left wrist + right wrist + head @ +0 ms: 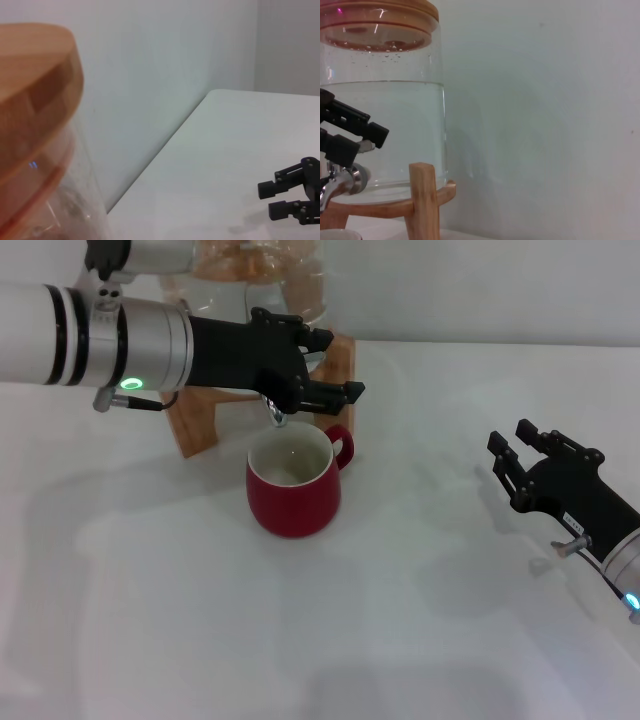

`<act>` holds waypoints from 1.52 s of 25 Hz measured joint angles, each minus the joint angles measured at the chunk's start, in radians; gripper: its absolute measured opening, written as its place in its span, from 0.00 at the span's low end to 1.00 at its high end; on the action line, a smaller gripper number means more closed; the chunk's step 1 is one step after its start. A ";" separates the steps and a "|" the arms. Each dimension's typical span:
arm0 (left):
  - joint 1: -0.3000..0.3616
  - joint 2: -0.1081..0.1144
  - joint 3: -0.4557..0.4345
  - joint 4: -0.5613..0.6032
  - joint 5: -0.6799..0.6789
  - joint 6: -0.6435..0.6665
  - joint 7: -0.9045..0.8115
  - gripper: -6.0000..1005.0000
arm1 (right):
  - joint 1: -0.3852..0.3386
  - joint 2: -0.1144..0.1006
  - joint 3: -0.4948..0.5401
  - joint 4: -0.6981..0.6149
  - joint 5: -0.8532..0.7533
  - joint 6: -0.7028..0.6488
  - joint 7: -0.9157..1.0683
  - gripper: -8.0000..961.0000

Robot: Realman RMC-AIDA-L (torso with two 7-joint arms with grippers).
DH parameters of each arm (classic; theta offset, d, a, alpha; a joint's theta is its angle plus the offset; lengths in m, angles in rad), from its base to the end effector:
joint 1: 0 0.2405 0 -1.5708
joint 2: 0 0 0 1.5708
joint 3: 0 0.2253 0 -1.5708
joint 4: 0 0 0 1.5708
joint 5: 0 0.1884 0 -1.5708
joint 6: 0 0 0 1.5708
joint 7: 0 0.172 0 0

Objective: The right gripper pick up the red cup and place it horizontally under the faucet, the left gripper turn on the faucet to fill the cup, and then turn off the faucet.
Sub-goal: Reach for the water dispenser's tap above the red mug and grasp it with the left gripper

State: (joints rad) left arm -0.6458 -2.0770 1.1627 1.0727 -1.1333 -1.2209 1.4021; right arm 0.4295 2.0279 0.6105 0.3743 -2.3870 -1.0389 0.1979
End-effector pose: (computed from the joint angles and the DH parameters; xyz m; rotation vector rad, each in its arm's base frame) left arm -0.1213 0.3763 -0.0086 -2.7103 -0.2446 -0.3263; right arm 0.2354 0.3262 -0.0505 -1.9629 0.5283 0.7754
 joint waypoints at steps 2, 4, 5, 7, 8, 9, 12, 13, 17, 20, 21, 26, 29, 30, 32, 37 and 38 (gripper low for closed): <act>-0.005 0.000 0.000 -0.009 0.000 0.000 0.001 0.76 | 0.000 0.000 0.000 0.000 0.000 0.000 0.000 0.38; -0.009 0.000 0.000 -0.015 0.000 0.000 0.001 0.76 | 0.000 0.000 0.000 0.000 0.000 0.000 0.000 0.38; -0.009 0.000 0.000 -0.015 0.000 0.000 0.001 0.76 | 0.000 0.000 0.000 0.000 0.000 0.000 0.000 0.38; -0.009 0.000 0.000 -0.016 0.000 0.000 0.001 0.76 | 0.000 0.000 0.000 0.000 0.000 -0.001 0.000 0.38; -0.009 0.000 0.000 -0.016 0.000 0.000 0.001 0.76 | 0.000 0.000 0.000 0.000 0.000 -0.001 0.000 0.38; -0.009 0.000 0.000 -0.016 0.000 0.000 0.001 0.76 | 0.000 0.000 0.000 0.000 0.000 -0.001 0.000 0.38; -0.009 -0.001 0.000 -0.016 0.000 -0.002 0.002 0.76 | 0.000 0.000 0.000 0.000 0.000 -0.001 0.000 0.38; -0.009 -0.001 0.000 -0.016 0.000 -0.004 0.001 0.76 | 0.000 0.000 -0.001 0.000 0.000 -0.001 0.000 0.38; -0.009 -0.002 0.001 -0.012 0.000 -0.010 -0.002 0.76 | 0.000 0.000 -0.002 0.000 0.000 -0.001 0.000 0.38; -0.009 -0.001 0.002 -0.010 0.000 -0.017 -0.006 0.76 | 0.000 0.000 -0.002 0.000 0.000 -0.001 0.000 0.38; -0.009 -0.001 0.002 -0.009 0.000 -0.020 -0.007 0.76 | 0.000 0.000 -0.002 0.000 0.000 -0.001 0.000 0.38; -0.009 0.000 0.002 -0.006 0.009 -0.028 -0.016 0.76 | 0.000 0.000 -0.002 0.000 0.000 0.002 0.000 0.38; -0.010 0.001 0.002 -0.001 0.020 -0.034 -0.018 0.76 | 0.000 0.000 -0.002 0.000 0.000 0.003 0.000 0.38; -0.009 0.000 0.002 0.002 0.020 -0.035 -0.019 0.76 | 0.000 0.000 -0.002 0.000 0.000 0.003 0.000 0.38; -0.006 -0.001 0.002 0.013 0.021 -0.036 -0.021 0.76 | 0.000 0.000 -0.002 -0.001 0.000 0.004 0.000 0.38; -0.003 0.000 0.002 0.020 0.022 -0.039 -0.028 0.76 | 0.001 0.000 -0.002 -0.002 0.000 0.006 0.000 0.38; -0.003 0.000 0.002 0.020 0.022 -0.039 -0.031 0.76 | 0.002 0.000 -0.002 -0.002 0.000 0.006 0.000 0.38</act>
State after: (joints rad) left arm -0.6487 -2.0768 1.1643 1.0932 -1.1114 -1.2602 1.3714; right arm 0.4313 2.0279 0.6089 0.3719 -2.3868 -1.0326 0.1979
